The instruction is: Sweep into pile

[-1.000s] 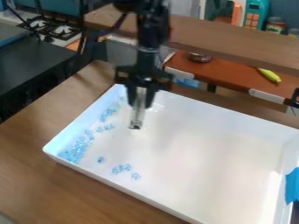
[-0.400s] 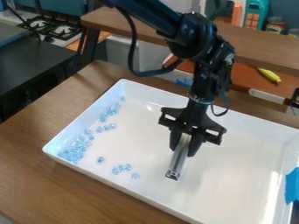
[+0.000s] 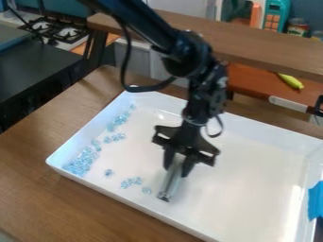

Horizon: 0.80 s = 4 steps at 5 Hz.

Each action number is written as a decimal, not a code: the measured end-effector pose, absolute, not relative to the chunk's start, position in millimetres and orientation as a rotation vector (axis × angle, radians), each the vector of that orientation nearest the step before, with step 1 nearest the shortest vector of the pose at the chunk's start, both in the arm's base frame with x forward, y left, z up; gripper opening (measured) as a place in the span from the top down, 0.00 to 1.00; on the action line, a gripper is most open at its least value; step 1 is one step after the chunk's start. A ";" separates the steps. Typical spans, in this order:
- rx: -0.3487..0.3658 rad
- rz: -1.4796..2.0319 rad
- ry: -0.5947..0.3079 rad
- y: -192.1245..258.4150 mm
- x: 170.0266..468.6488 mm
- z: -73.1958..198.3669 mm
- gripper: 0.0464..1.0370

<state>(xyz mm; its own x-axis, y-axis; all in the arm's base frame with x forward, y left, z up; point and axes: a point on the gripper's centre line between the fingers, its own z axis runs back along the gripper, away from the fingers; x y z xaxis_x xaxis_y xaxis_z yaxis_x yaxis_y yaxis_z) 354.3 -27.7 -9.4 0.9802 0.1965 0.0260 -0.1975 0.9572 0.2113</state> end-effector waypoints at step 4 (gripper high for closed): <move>0.276 0.238 -0.013 64.4 343.7 -12.8 0.66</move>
